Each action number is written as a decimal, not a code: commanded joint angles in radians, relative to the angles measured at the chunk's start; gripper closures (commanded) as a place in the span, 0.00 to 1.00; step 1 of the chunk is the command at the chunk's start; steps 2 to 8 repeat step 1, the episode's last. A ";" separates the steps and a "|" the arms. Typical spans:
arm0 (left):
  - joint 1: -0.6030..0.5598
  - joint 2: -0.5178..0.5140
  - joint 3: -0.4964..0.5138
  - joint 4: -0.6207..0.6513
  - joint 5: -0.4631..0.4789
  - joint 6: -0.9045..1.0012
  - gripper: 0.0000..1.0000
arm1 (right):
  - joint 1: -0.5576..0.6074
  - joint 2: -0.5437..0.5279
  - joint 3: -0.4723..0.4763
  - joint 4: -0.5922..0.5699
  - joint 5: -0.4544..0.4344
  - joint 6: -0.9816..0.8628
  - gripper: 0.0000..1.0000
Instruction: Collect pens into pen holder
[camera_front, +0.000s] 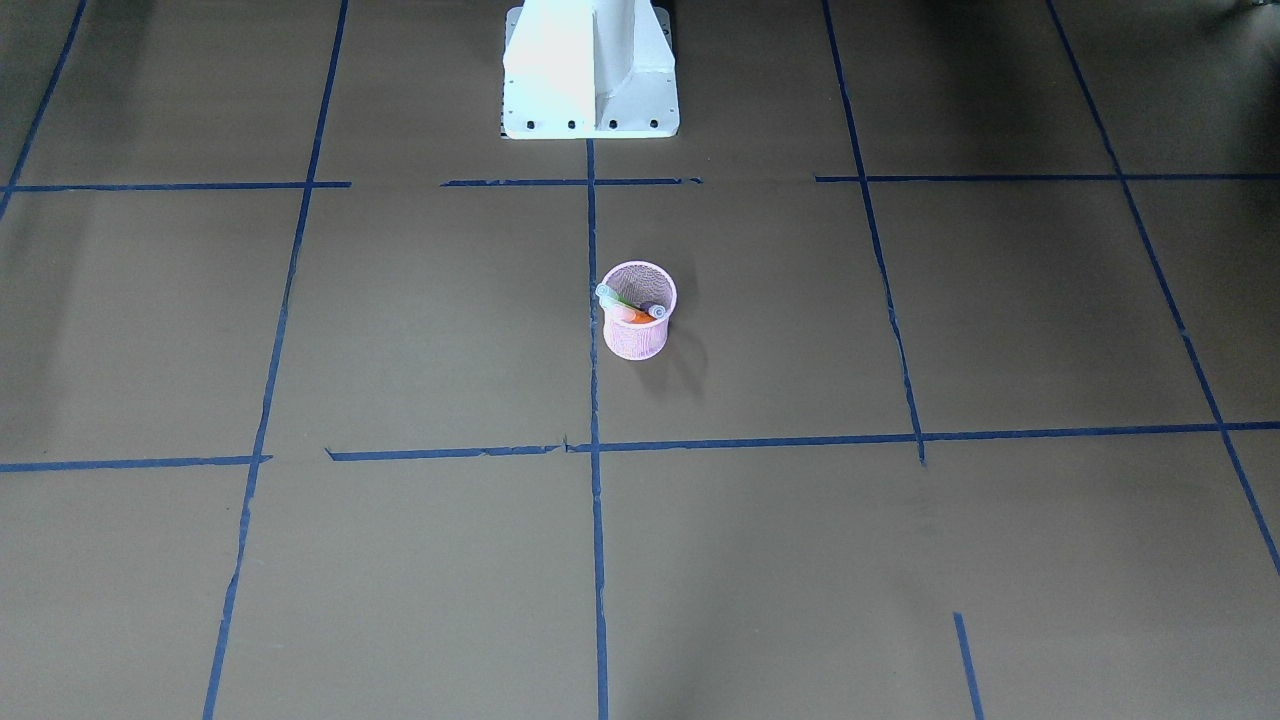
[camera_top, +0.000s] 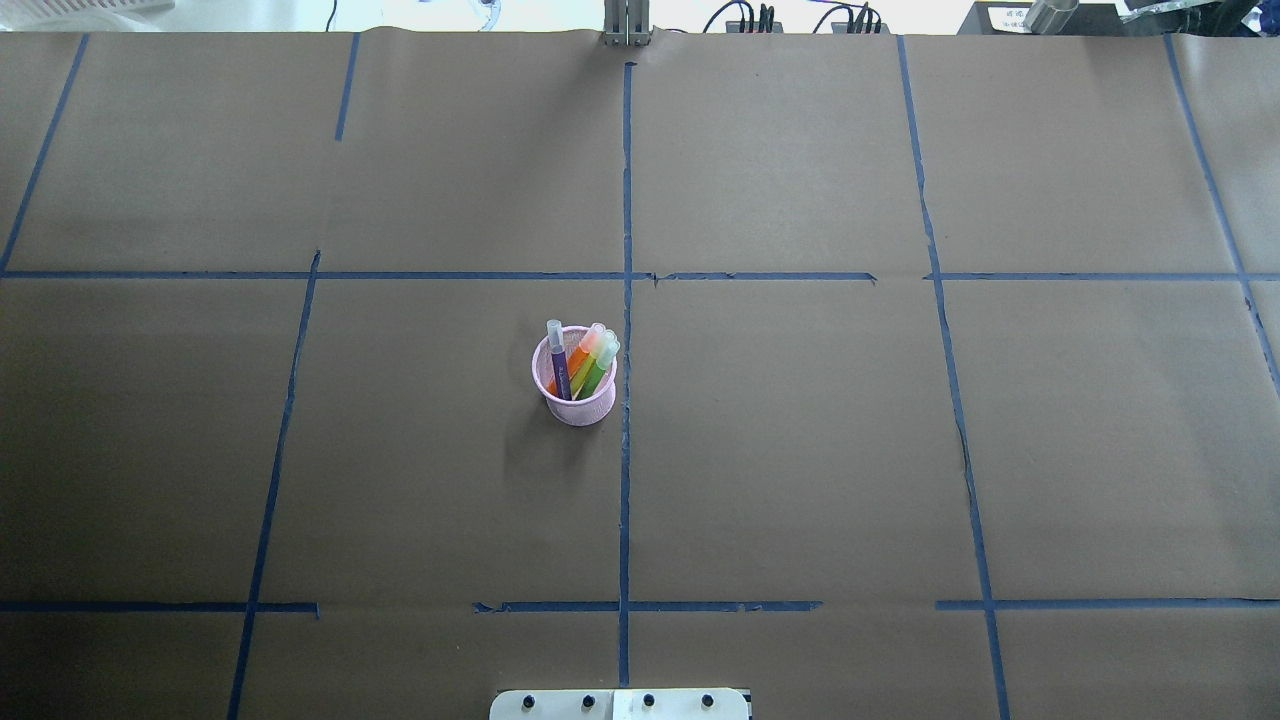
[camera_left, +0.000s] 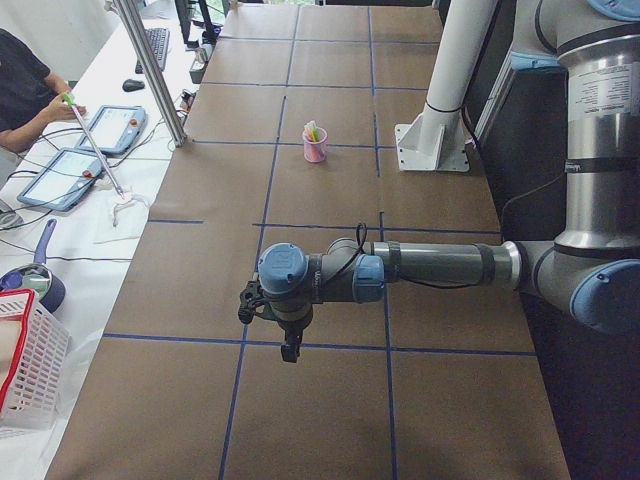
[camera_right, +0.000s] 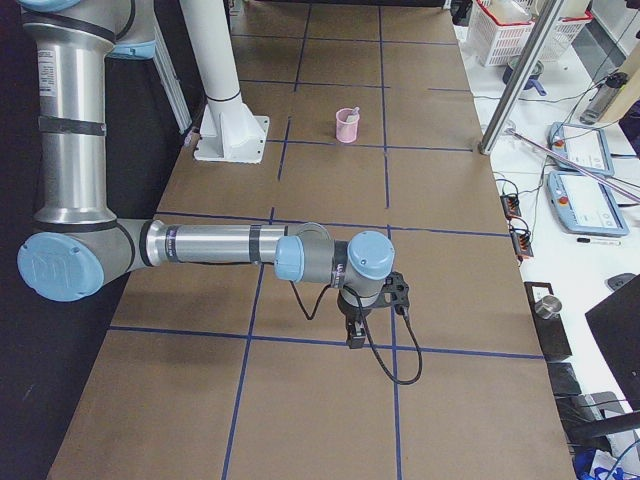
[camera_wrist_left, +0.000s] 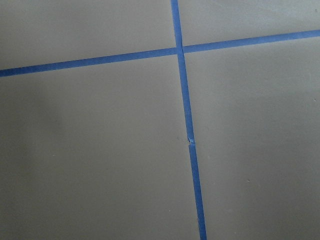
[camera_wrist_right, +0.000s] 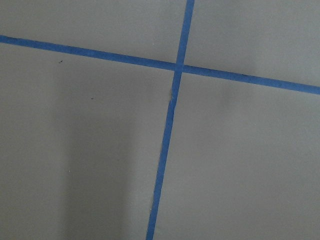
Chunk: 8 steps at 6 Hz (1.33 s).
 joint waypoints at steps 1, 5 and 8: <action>0.000 0.000 -0.002 -0.008 -0.002 0.000 0.00 | 0.000 0.002 -0.004 0.002 0.022 0.000 0.00; 0.000 0.000 -0.002 -0.008 -0.002 0.000 0.00 | 0.000 0.002 -0.004 0.002 0.022 0.000 0.00; 0.000 0.000 -0.002 -0.008 -0.002 0.000 0.00 | 0.000 0.002 -0.004 0.002 0.022 0.000 0.00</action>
